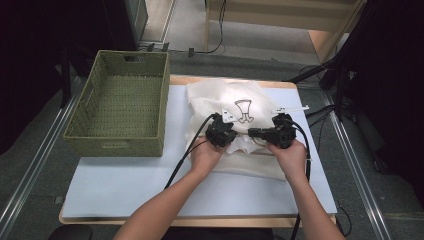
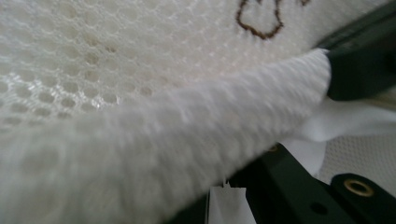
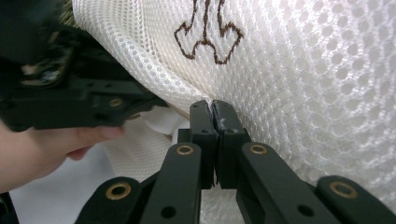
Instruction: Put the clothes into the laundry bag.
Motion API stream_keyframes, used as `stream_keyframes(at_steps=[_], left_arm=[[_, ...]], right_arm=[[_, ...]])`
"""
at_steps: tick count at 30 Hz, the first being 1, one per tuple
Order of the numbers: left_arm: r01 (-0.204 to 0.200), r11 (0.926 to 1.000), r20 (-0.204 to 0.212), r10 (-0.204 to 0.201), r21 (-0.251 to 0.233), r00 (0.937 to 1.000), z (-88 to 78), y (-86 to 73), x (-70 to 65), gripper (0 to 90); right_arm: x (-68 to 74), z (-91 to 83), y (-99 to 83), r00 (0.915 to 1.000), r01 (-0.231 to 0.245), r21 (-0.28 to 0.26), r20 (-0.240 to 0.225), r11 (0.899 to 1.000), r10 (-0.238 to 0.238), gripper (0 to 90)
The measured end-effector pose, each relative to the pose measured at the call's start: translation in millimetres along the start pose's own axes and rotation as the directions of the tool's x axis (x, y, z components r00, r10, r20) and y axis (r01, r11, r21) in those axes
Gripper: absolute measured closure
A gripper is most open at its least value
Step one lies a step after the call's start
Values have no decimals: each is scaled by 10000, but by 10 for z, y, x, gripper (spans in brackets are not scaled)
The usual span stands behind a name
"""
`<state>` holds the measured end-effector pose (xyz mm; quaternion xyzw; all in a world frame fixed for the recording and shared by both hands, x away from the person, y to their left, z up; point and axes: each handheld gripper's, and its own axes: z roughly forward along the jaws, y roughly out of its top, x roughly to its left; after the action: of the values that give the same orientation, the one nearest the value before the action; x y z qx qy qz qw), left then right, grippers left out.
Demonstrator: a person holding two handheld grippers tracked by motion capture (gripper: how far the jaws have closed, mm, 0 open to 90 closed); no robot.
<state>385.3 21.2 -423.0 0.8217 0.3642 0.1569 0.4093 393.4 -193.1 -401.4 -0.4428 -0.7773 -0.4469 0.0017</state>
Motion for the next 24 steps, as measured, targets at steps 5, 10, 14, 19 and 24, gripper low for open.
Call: stream_keyframes(at_steps=[5,10,14,19,24], left_arm=[[-98,9997,258,104,-230,9996,-156,-45,-97,888],[-72,9999,716,80,-105,9974,-168,-198,-236,885],[-139,9991,730,109,401,9973,-2,-331,-255,879],[-210,9978,556,175,634,9983,193,-347,-247,870],[-167,9984,190,157,542,9997,314,-214,-207,866]], right_arm=[[-12,3,0,9999,-102,12,43,9999,102,896],[-13,5,0,9999,-110,20,62,9999,110,896],[-12,10,4,9999,-89,-8,49,10000,89,895],[-13,2,10,10000,-88,-25,26,10000,88,895],[-9,2,11,10000,-67,-14,13,10000,67,895]])
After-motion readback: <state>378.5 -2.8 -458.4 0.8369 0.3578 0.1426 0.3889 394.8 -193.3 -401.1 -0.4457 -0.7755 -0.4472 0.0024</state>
